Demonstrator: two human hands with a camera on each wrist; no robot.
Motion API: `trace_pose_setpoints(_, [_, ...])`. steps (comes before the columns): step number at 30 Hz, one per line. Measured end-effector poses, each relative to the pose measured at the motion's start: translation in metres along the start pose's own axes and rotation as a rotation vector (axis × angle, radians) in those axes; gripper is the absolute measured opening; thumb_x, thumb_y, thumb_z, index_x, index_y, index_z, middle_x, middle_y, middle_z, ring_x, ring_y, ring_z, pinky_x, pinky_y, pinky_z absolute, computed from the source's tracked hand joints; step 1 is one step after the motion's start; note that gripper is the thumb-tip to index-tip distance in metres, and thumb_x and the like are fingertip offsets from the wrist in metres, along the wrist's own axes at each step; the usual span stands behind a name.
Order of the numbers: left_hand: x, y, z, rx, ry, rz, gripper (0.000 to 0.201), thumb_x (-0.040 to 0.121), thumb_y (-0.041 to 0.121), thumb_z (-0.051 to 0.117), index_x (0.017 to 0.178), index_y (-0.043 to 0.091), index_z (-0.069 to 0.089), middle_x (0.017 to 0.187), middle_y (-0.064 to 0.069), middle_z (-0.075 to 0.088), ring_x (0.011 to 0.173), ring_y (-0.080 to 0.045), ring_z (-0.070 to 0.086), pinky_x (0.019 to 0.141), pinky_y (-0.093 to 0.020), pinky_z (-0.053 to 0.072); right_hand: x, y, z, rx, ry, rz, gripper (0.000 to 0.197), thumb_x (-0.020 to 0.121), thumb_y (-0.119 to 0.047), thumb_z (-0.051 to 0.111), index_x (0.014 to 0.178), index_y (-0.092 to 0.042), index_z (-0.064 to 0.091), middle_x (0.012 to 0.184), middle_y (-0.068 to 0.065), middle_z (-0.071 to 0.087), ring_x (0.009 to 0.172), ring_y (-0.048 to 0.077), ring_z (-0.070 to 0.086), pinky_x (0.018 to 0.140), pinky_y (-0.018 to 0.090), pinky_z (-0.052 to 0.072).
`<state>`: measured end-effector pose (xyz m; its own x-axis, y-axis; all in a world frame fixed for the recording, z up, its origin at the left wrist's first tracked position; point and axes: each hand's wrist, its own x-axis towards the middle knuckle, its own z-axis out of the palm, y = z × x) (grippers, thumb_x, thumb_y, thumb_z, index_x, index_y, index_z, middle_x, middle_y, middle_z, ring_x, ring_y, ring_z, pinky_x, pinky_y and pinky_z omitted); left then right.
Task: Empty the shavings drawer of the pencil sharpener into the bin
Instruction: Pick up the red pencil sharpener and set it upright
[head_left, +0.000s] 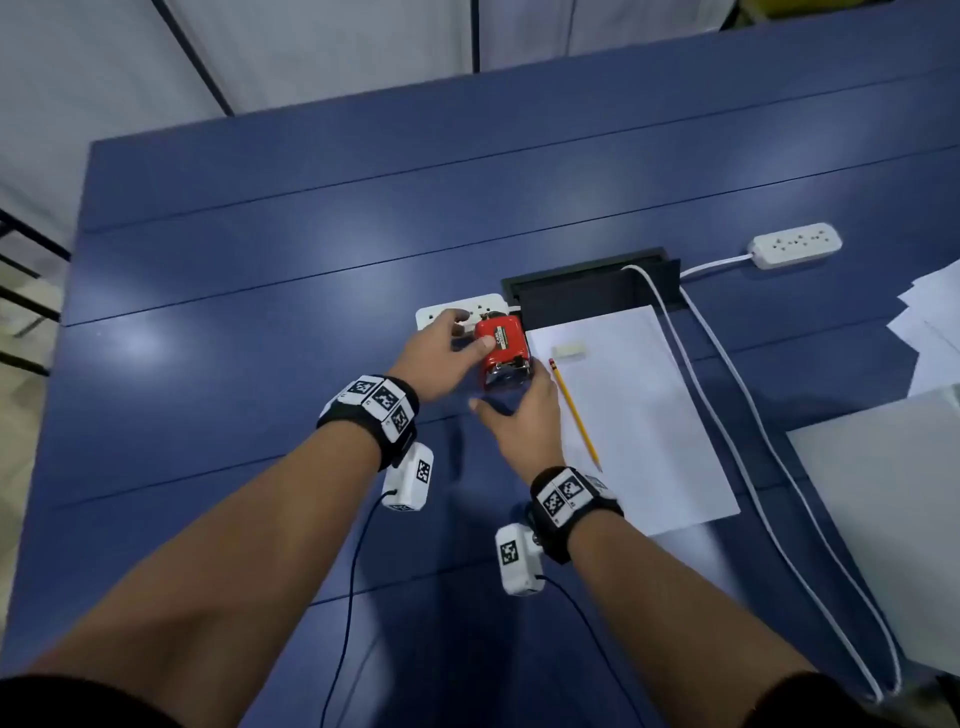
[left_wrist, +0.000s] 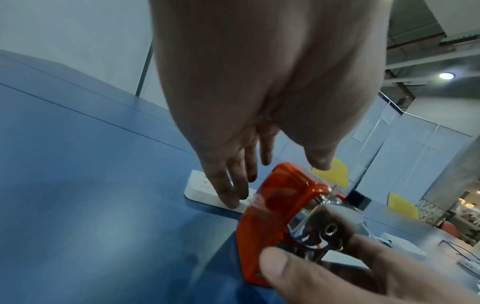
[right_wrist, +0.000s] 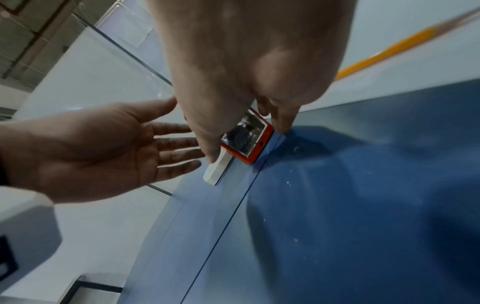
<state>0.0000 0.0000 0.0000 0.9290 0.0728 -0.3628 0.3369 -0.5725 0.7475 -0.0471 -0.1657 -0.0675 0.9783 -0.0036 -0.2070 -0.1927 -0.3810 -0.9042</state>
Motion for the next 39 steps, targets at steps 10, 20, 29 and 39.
trace_pose_setpoints(10, [0.013,0.008,0.007,0.092,0.018,-0.03,0.053,0.094,0.053,0.074,0.123,0.009,0.065,0.119,-0.005,0.073,0.109,-0.023,0.068,0.095,-0.034,0.052,0.021,-0.016,0.01,-0.039,0.135,0.073,0.066,0.075,-0.023,0.092,0.132,-0.017,0.061,0.114,-0.002,0.068,0.1,0.022,0.07,0.087,0.037,0.058])
trace_pose_setpoints(20, [-0.052,-0.007,-0.015,0.131,-0.013,0.047,0.039,0.1,0.045,0.069,0.114,0.009,0.071,0.113,-0.005,0.078,0.105,-0.024,0.073,0.097,-0.039,0.057,-0.021,-0.018,-0.014,-0.085,-0.046,-0.005,0.057,0.07,-0.032,0.093,0.118,-0.029,0.062,0.099,-0.01,0.075,0.089,0.015,0.074,0.079,0.035,0.06])
trace_pose_setpoints(29, [-0.189,-0.079,-0.062,0.226,-0.018,0.096,0.045,0.09,0.051,0.079,0.119,0.02,0.064,0.115,0.003,0.072,0.099,-0.013,0.069,0.09,-0.034,0.058,-0.122,-0.035,-0.017,-0.073,-0.395,-0.113,0.06,0.07,-0.027,0.098,0.117,-0.04,0.064,0.104,-0.013,0.08,0.095,-0.001,0.076,0.084,0.013,0.055])
trace_pose_setpoints(39, [-0.323,-0.168,-0.043,0.195,-0.106,0.089,0.101,0.078,0.044,0.088,0.163,0.026,0.036,0.157,0.002,0.051,0.143,-0.015,0.051,0.119,-0.028,0.039,-0.234,-0.016,0.012,-0.183,-0.713,-0.156,0.078,0.068,-0.014,0.094,0.137,-0.028,0.062,0.115,-0.01,0.079,0.105,0.005,0.077,0.096,0.025,0.059])
